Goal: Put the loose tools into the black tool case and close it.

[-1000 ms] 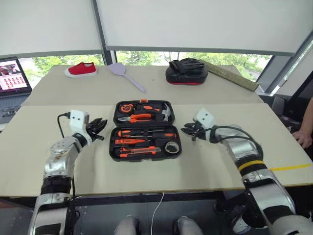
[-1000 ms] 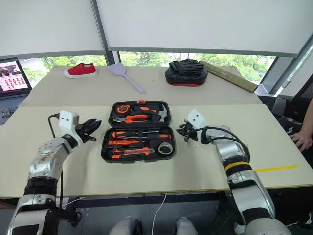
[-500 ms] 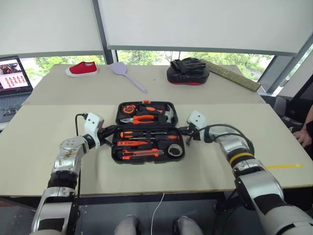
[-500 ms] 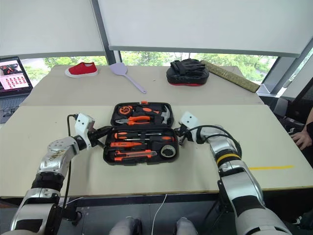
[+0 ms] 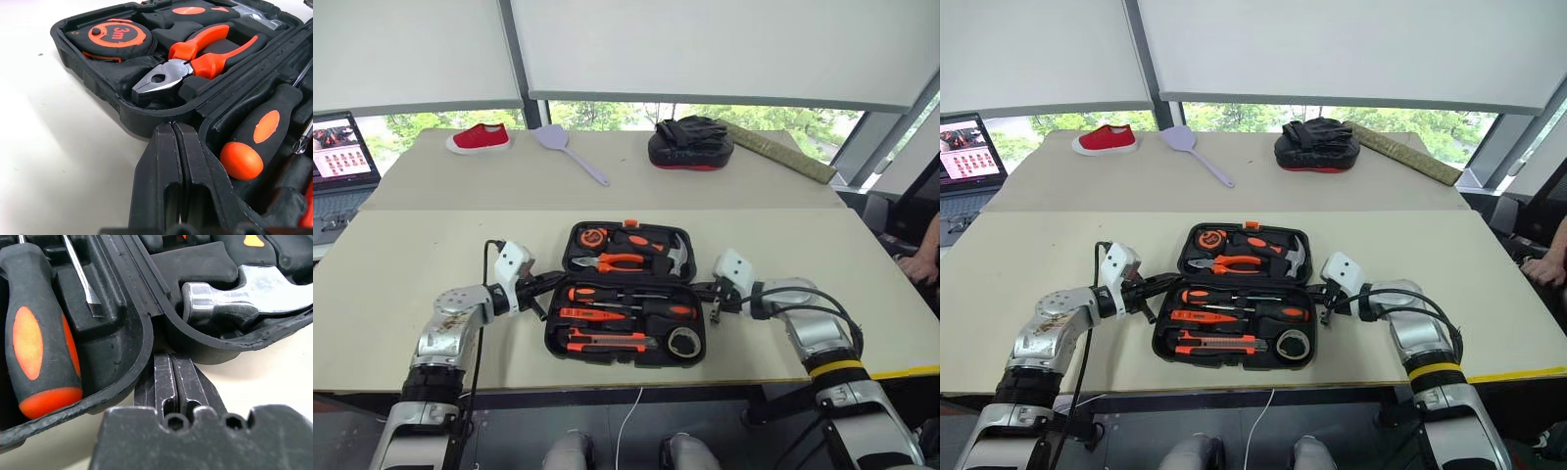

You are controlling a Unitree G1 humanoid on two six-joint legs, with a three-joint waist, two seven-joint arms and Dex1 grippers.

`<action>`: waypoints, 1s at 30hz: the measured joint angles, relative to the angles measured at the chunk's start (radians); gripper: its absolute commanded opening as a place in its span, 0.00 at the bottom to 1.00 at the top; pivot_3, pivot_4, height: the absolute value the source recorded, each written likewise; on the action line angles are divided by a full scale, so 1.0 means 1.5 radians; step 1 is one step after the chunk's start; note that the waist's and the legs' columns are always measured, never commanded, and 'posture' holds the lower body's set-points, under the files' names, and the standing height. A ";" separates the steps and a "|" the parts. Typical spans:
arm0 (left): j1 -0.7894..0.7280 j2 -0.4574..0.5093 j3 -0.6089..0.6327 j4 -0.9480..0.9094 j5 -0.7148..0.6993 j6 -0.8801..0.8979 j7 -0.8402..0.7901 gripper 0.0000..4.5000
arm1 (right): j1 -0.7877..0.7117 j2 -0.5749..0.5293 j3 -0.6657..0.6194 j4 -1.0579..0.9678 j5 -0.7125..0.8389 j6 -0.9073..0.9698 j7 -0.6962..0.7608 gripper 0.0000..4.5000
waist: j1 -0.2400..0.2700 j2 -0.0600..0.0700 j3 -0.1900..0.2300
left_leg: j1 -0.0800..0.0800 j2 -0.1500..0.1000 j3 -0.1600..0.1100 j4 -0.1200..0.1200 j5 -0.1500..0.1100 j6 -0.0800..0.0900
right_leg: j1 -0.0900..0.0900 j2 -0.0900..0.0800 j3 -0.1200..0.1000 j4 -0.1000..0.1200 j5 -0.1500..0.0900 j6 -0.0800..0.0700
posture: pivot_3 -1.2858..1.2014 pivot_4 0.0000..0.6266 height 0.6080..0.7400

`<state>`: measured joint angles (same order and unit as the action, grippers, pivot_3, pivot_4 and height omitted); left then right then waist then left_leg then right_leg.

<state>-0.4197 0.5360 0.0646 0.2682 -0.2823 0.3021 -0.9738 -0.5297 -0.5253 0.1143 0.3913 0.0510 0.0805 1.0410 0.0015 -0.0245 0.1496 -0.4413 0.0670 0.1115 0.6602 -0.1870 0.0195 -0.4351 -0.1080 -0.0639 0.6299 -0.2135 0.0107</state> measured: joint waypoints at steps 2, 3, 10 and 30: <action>0.006 0.006 0.004 -0.007 -0.015 0.011 -0.008 0.26 | 0.009 -0.007 -0.005 -0.005 0.006 -0.003 0.000 0.00 | 0.001 0.000 0.000 | 0.000 0.000 0.000 0.000 0.000 0.000 | 0.000 0.000 0.000 0.000 0.000 0.000 | 0.52 0.24 1.00; 0.011 0.013 0.005 -0.013 -0.025 0.021 -0.021 0.34 | 0.014 -0.013 -0.007 -0.009 0.010 -0.003 0.002 0.07 | 0.001 0.000 0.000 | 0.000 0.000 0.000 0.000 0.000 0.000 | 0.000 0.000 0.000 0.000 0.000 0.000 | 0.52 0.24 1.00; -0.019 0.099 0.031 -0.003 -0.046 0.146 -0.010 0.93 | 0.035 -0.078 -0.041 -0.095 0.071 0.109 0.030 0.58 | 0.000 -0.001 0.001 | 0.000 0.001 -0.001 0.000 0.000 0.000 | 0.000 0.001 0.000 0.000 -0.001 0.001 | 0.52 0.24 1.00; -0.295 0.049 -0.042 0.171 -0.037 0.481 0.088 1.00 | -0.305 0.018 0.004 0.061 0.123 0.746 -0.183 0.93 | -0.009 -0.002 0.001 | -0.004 0.000 -0.001 0.000 0.002 0.000 | -0.003 0.001 0.001 0.001 0.000 -0.001 | 0.52 0.24 1.00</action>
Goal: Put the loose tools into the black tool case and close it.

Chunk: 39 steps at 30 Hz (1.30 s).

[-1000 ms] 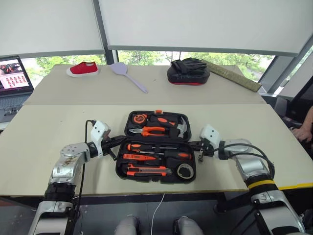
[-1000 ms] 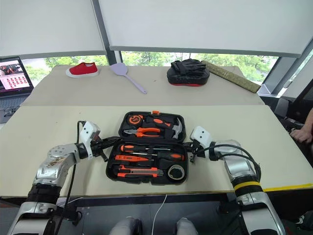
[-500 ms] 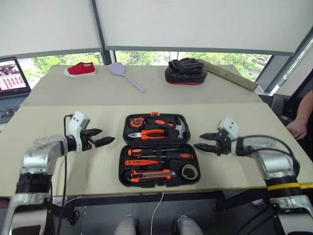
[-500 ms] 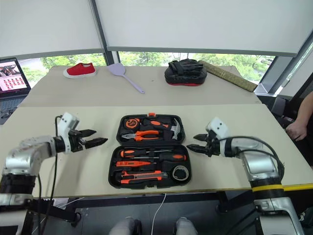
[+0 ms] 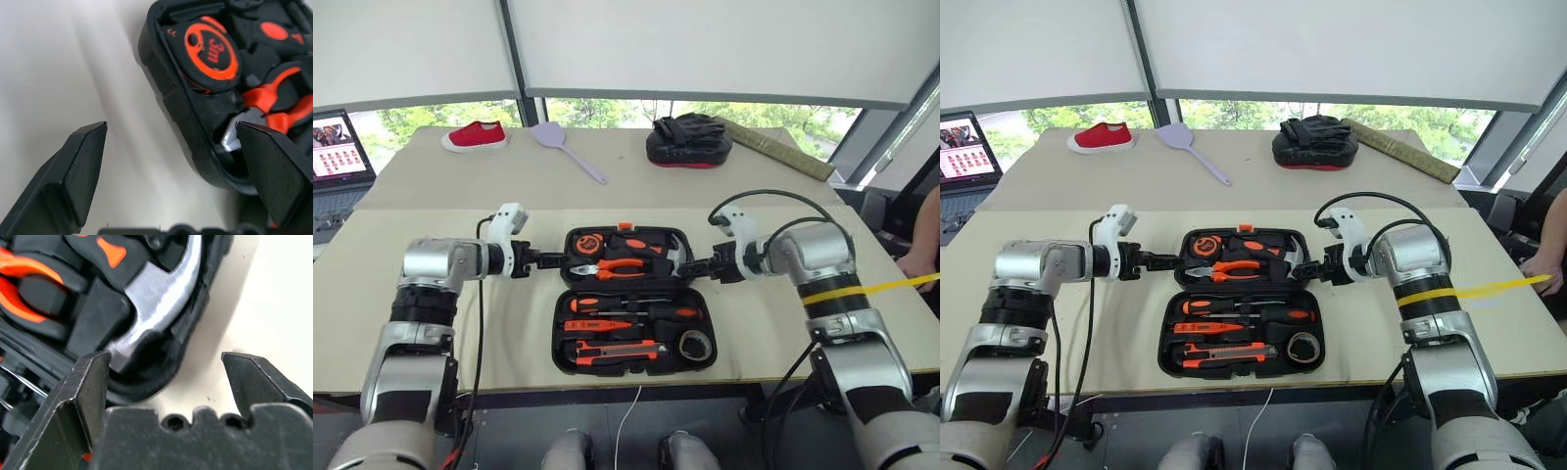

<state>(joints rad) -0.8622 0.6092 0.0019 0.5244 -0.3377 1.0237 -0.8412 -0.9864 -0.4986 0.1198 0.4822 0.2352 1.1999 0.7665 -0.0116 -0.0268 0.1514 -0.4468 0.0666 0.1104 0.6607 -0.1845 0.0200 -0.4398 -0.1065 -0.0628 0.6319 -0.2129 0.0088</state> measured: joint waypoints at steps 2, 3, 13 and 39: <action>-0.011 -0.009 0.000 0.013 0.001 0.000 0.001 1.00 | -0.009 0.001 0.011 0.027 -0.011 -0.015 -0.005 0.93 | 0.000 0.000 0.000 | 0.000 0.000 0.000 0.000 0.000 0.000 | 0.000 0.000 0.000 0.000 0.000 0.000 | 0.52 0.24 1.00; -0.015 -0.010 0.000 0.015 0.001 0.001 0.001 1.00 | -0.010 0.001 0.012 0.033 -0.013 -0.024 -0.006 0.82 | -0.001 0.000 0.000 | 0.000 0.000 0.000 0.000 0.000 0.000 | 0.000 0.000 0.000 0.000 0.000 0.000 | 0.52 0.24 1.00; -0.035 -0.022 -0.004 0.044 0.006 0.003 0.002 0.47 | -0.017 -0.004 0.014 0.061 -0.004 -0.039 0.017 0.12 | 0.002 0.000 0.000 | 0.001 0.000 0.000 0.000 0.000 0.000 | 0.001 0.000 0.000 0.000 0.000 0.000 | 0.52 0.24 1.00; 0.135 -0.074 0.152 -0.015 -0.078 -0.279 -0.052 0.01 | 0.262 0.027 -0.080 -0.203 -0.006 -0.453 -0.020 0.00 | -0.002 -0.001 0.000 | 0.002 0.000 0.000 0.000 0.002 -0.001 | 0.001 0.000 0.001 0.000 0.002 0.001 | 0.52 0.24 1.00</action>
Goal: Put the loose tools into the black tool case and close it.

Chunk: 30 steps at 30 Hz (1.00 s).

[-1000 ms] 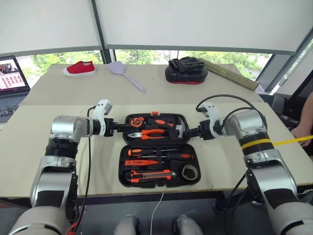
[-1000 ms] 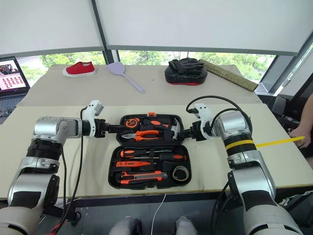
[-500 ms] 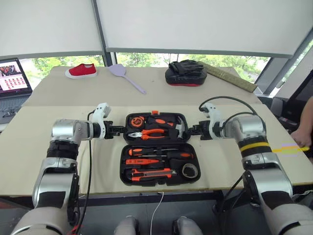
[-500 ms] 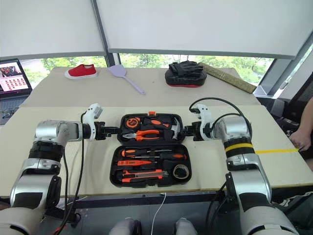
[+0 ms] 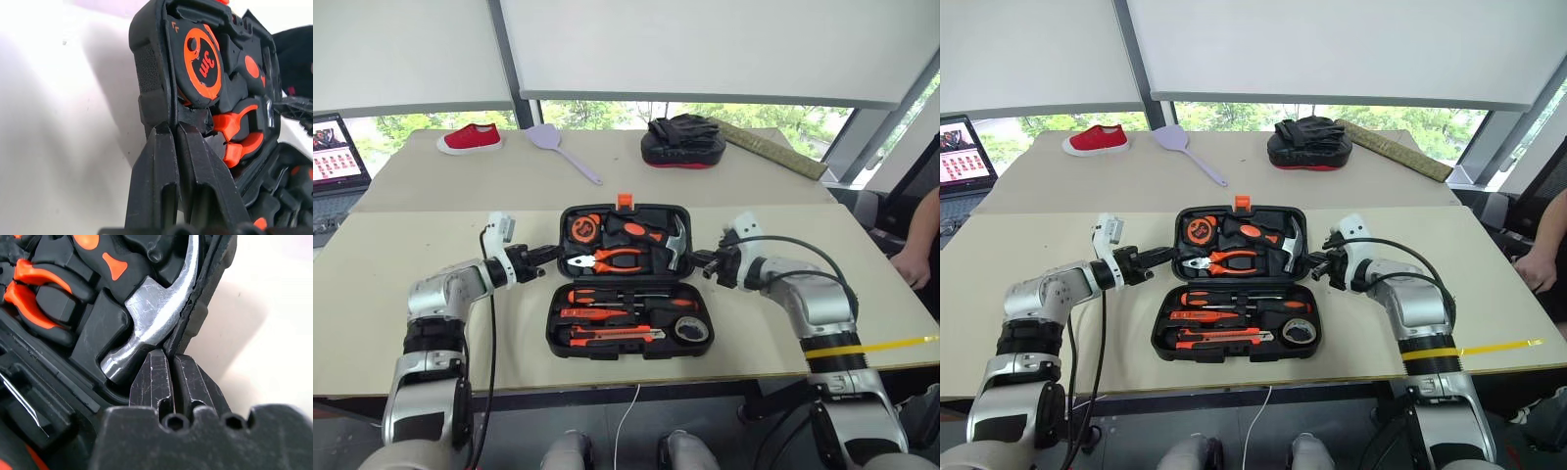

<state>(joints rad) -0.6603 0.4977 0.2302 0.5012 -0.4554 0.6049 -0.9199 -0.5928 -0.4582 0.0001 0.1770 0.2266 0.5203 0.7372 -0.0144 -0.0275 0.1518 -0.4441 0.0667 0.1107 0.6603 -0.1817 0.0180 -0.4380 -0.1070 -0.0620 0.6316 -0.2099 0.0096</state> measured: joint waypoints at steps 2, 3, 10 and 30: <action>0.016 -0.013 0.007 -0.007 0.002 -0.082 -0.008 0.01 | 0.013 0.000 0.000 -0.004 -0.015 -0.077 -0.002 0.00 | 0.001 0.000 0.000 | 0.000 0.000 0.000 0.000 0.000 0.000 | 0.000 0.000 0.000 0.000 0.000 0.000 | 0.52 0.24 1.00; 0.030 -0.017 0.008 -0.016 0.003 -0.129 -0.015 0.01 | 0.023 0.000 0.000 -0.005 -0.026 -0.127 -0.004 0.00 | 0.001 0.000 0.001 | 0.000 0.000 0.000 0.000 0.000 0.000 | 0.000 0.000 0.000 -0.001 0.000 0.000 | 0.52 0.24 1.00; 0.128 -0.023 -0.004 -0.066 0.052 -0.424 -0.078 0.01 | 0.120 -0.033 0.020 -0.009 -0.133 -0.460 -0.035 0.00 | 0.003 0.000 0.001 | -0.001 0.000 0.000 0.000 -0.001 0.001 | 0.000 0.000 0.000 -0.002 0.000 0.001 | 0.52 0.24 1.00; 0.366 0.088 0.053 0.003 0.093 -0.622 -0.045 0.66 | 0.345 -0.201 0.029 0.114 -0.295 -0.868 -0.260 0.49 | 0.006 0.000 0.001 | 0.012 0.002 -0.001 -0.001 -0.004 -0.004 | 0.010 -0.004 -0.001 -0.002 -0.007 0.000 | 0.52 0.24 1.00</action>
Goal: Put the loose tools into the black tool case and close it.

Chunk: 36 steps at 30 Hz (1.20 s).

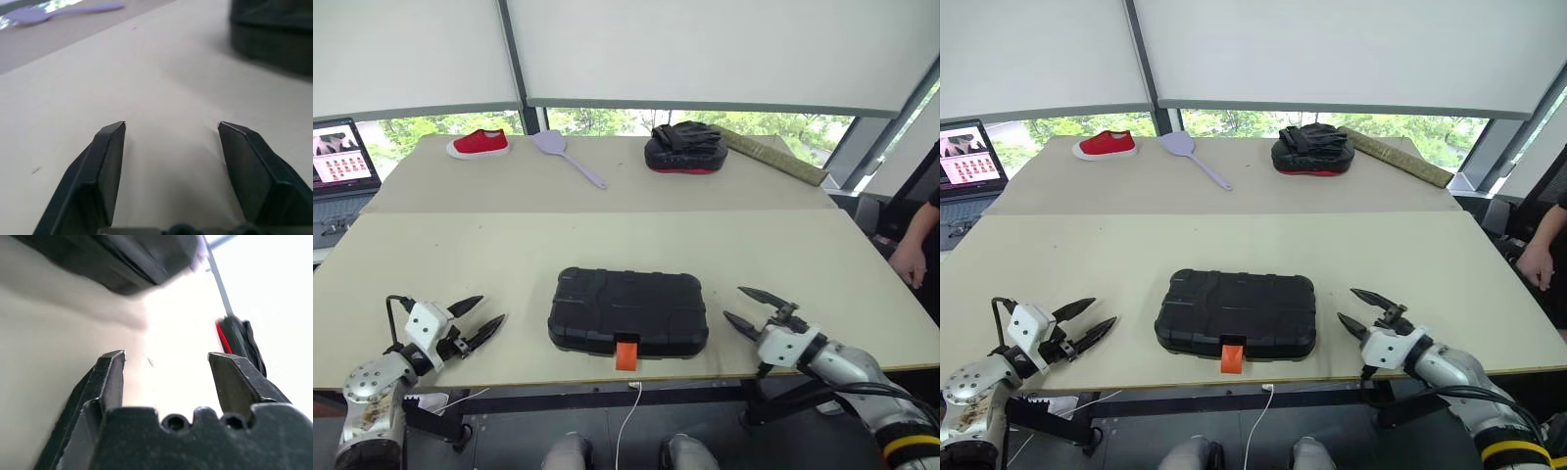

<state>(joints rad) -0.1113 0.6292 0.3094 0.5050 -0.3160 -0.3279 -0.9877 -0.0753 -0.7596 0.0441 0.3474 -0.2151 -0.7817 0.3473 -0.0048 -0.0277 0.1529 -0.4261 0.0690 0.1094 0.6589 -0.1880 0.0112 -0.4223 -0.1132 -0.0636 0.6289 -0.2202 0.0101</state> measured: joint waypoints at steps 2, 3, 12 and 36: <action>-0.047 -0.004 -0.017 0.009 -0.001 0.045 -0.004 0.56 | 0.071 -0.016 -0.003 -0.090 0.142 0.091 0.082 0.36 | 0.008 0.000 0.000 | -0.001 0.000 -0.001 0.000 0.001 0.001 | 0.000 0.000 0.000 0.000 0.000 0.000 | 0.52 0.24 1.00; -0.082 -0.009 -0.030 0.012 -0.004 0.076 -0.007 0.47 | 0.108 -0.030 -0.002 -0.161 0.234 0.166 0.135 0.27 | 0.011 0.000 0.000 | -0.001 0.000 -0.001 0.000 0.001 0.002 | 0.000 0.001 0.000 0.000 0.000 0.001 | 0.52 0.24 1.00; -0.351 -0.058 -0.161 0.095 0.051 0.196 -0.021 0.01 | 0.171 -0.111 0.074 -0.469 0.464 0.547 0.338 0.00 | 0.011 -0.003 0.001 | -0.002 -0.001 -0.001 0.001 0.002 0.004 | -0.001 0.002 0.000 -0.001 0.001 0.001 | 0.52 0.24 1.00; -0.256 -0.033 -0.166 -0.006 0.021 0.415 -0.187 0.01 | -0.156 0.125 0.064 -0.164 0.281 0.608 0.256 0.00 | 0.004 -0.006 0.003 | -0.009 -0.001 0.001 0.002 0.002 0.007 | -0.007 0.003 0.000 0.000 0.004 0.002 | 0.52 0.24 1.00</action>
<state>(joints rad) -0.4958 0.5801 0.0599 0.4965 -0.2847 0.2941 -1.2689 -0.3092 -0.5728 0.1397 0.1008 0.2069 0.1300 0.7310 0.0007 -0.0364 0.1571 -0.4403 0.0681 0.1102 0.6613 -0.1846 0.0216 -0.4327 -0.1080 -0.0636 0.6291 -0.2137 0.0125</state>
